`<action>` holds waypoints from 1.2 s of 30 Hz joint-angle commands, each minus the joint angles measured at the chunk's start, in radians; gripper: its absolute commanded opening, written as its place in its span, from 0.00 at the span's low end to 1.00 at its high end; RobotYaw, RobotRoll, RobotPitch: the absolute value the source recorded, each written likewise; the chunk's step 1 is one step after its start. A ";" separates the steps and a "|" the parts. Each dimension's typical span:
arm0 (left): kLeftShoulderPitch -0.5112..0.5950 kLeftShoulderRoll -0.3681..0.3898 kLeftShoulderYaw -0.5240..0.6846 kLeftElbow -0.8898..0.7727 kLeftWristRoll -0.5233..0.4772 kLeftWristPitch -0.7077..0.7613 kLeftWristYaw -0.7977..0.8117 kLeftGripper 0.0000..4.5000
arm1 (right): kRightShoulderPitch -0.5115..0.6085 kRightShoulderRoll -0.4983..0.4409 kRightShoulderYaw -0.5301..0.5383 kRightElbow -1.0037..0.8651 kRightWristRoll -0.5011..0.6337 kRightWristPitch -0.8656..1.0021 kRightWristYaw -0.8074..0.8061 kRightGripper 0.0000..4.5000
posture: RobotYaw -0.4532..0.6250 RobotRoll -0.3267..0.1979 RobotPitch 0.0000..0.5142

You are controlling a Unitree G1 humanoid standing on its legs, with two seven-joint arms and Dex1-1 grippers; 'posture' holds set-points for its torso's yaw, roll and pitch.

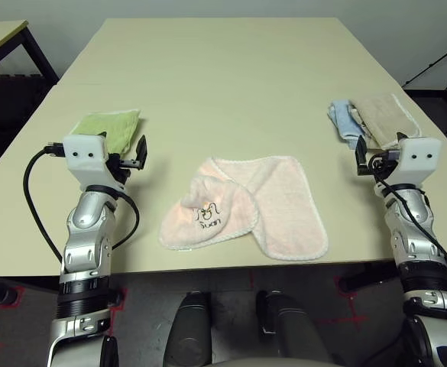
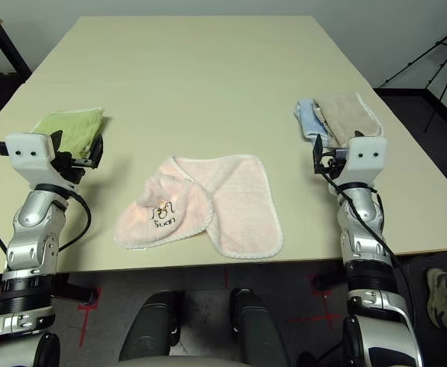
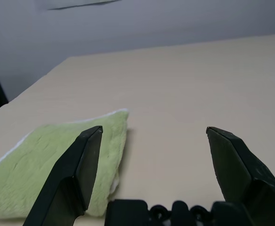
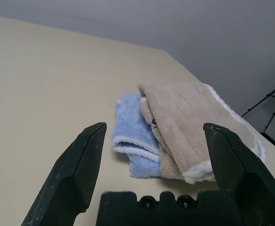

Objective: Fold the towel and set it aside.

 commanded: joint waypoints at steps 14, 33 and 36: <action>-0.144 0.114 0.022 -0.098 -0.244 0.309 -0.209 1.00 | -0.012 -0.025 -0.002 -0.008 0.009 0.030 0.044 0.99 | 0.64 0.62 0.19; 0.045 0.267 -0.096 -0.209 -0.324 0.263 -0.693 1.00 | -0.019 -0.066 0.009 -0.009 0.020 0.046 0.133 0.99 | 0.65 0.62 0.18; 0.070 0.275 -0.093 -0.204 -0.314 0.207 -0.742 1.00 | -0.011 -0.070 0.010 -0.019 0.023 0.053 0.150 0.99 | 0.66 0.62 0.18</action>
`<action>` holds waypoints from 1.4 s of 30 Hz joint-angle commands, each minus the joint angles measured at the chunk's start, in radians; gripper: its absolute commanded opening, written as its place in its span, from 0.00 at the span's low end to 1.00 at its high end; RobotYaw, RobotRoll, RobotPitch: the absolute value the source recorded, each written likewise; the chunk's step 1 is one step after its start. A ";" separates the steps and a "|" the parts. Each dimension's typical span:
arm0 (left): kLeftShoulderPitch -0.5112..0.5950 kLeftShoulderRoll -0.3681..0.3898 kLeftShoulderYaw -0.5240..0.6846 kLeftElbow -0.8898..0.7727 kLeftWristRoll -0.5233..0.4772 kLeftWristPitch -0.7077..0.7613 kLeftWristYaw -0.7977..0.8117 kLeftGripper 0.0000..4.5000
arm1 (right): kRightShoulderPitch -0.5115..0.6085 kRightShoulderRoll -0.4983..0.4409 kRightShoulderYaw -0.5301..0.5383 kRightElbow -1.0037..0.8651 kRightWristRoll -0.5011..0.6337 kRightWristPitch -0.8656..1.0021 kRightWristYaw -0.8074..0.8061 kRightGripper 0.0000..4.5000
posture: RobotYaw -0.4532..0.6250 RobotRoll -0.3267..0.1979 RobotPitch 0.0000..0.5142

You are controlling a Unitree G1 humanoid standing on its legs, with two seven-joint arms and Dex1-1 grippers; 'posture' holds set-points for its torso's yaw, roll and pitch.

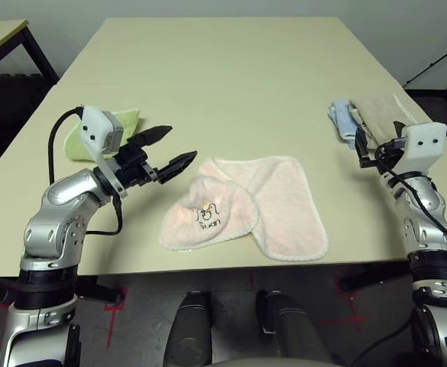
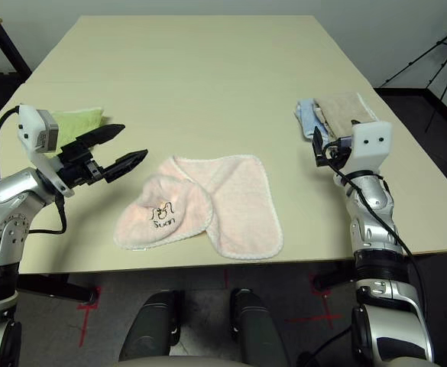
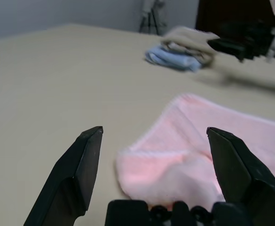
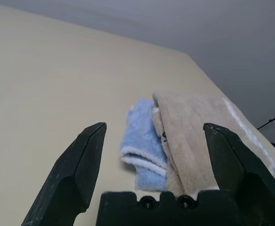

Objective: Fold the towel and set it aside.

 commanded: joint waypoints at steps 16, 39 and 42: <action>0.054 0.059 -0.052 0.011 0.047 -0.224 -0.248 1.00 | 0.032 -0.023 0.035 -0.092 0.023 0.108 0.126 0.99 | 0.67 0.62 0.20; -0.006 0.065 -0.094 0.128 0.067 -0.204 -0.246 1.00 | 0.062 -0.195 -0.042 -0.540 0.538 1.147 0.280 0.99 | 0.62 0.62 0.22; -0.012 0.064 -0.096 0.125 0.069 -0.195 -0.238 1.00 | -0.020 -0.206 -0.022 -0.403 0.521 1.194 0.287 0.99 | 0.63 0.62 0.22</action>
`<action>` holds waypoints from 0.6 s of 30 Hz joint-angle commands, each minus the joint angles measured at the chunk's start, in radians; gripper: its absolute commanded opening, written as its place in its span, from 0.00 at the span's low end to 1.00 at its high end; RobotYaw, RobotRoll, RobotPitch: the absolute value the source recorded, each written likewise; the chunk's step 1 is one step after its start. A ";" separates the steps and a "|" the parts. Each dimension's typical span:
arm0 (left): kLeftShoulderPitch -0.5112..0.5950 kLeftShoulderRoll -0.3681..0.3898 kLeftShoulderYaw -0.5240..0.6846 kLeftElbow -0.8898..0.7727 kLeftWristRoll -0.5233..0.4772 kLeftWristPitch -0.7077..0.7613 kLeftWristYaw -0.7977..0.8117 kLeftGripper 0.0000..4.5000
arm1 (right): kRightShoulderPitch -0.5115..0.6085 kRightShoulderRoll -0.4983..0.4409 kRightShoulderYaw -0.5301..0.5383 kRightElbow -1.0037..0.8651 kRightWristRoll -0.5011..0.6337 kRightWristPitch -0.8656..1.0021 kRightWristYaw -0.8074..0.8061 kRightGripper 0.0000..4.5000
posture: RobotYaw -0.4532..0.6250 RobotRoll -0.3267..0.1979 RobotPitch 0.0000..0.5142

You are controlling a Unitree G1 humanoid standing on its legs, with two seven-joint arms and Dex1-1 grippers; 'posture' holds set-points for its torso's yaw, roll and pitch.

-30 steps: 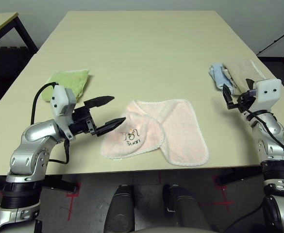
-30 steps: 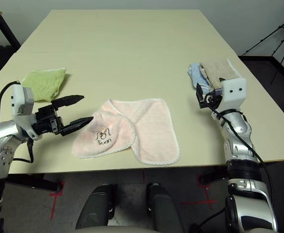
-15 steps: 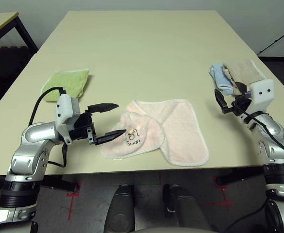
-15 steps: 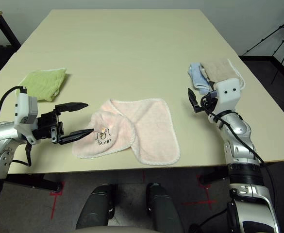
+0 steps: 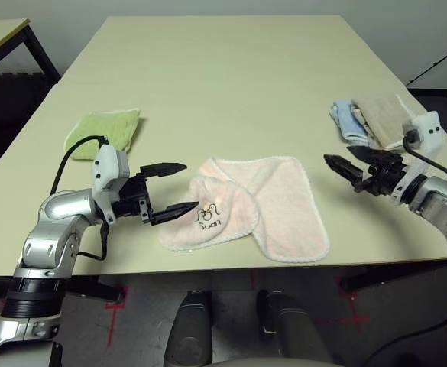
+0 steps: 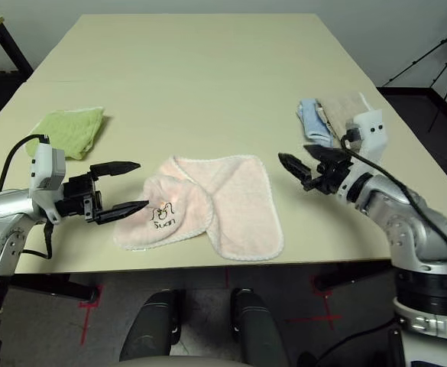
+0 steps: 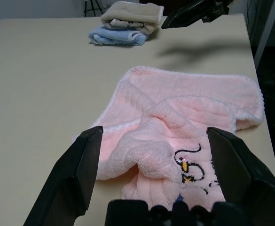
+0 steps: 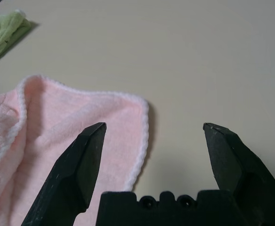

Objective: Fold the towel and set it aside.

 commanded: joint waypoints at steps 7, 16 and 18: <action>0.009 0.008 -0.018 -0.010 0.015 0.016 0.019 1.00 | -0.210 -0.029 0.102 0.395 -0.087 0.076 0.040 0.99 | 0.64 0.62 0.23; 0.035 0.015 -0.013 -0.038 0.015 0.027 0.039 1.00 | -0.364 0.037 0.218 0.627 -0.195 -0.014 0.114 0.99 | 0.67 0.62 0.25; 0.041 0.015 -0.014 -0.044 0.016 0.029 0.044 1.00 | -0.386 0.054 0.234 0.645 -0.211 -0.023 0.133 0.99 | 0.67 0.62 0.26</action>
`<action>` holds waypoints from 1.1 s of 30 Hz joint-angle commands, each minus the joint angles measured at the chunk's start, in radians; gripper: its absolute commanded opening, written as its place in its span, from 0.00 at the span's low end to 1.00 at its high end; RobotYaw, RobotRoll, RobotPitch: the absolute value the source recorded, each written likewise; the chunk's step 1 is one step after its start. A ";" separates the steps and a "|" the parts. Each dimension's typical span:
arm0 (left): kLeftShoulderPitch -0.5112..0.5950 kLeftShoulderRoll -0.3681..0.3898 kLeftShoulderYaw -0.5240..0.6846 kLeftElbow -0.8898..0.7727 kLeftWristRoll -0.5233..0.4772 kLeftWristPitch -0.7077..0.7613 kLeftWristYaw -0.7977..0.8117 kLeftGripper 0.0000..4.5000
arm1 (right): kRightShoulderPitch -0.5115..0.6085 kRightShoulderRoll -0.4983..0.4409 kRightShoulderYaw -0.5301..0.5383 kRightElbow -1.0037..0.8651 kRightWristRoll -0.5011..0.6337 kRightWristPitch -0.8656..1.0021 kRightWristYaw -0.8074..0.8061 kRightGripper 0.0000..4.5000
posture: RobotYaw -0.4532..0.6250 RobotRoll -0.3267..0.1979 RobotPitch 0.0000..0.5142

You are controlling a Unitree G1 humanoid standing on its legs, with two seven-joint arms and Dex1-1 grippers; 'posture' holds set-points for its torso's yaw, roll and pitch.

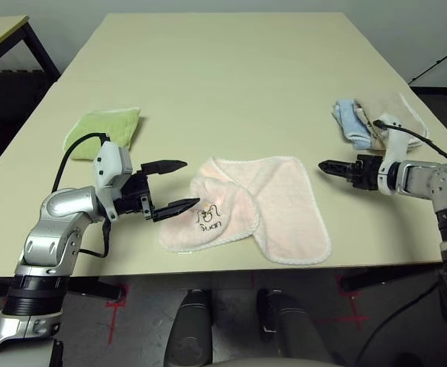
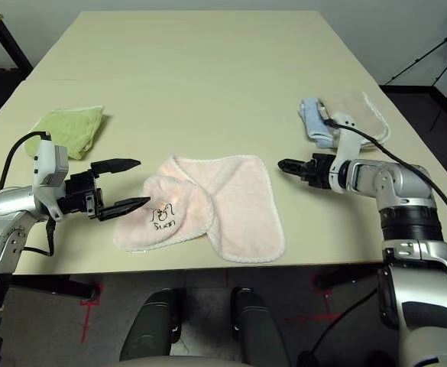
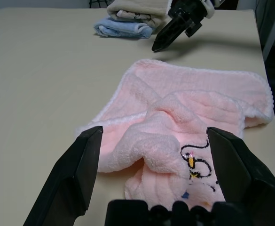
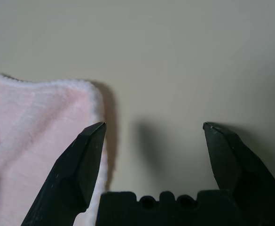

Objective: Fold the towel and set it aside.

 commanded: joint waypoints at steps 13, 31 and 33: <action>0.048 0.019 -0.007 -0.049 0.014 0.013 0.024 1.00 | -0.038 0.081 0.092 0.038 -0.083 -0.016 0.102 0.99 | 0.69 0.62 0.28; 0.070 0.026 -0.003 -0.071 0.014 0.018 0.050 1.00 | -0.026 0.108 0.166 0.051 -0.162 -0.036 0.153 0.54 | 0.71 0.62 0.29; 0.071 0.026 -0.002 -0.074 0.013 0.020 0.053 1.00 | -0.027 0.104 0.175 0.046 -0.170 -0.038 0.160 0.38 | 0.71 0.62 0.29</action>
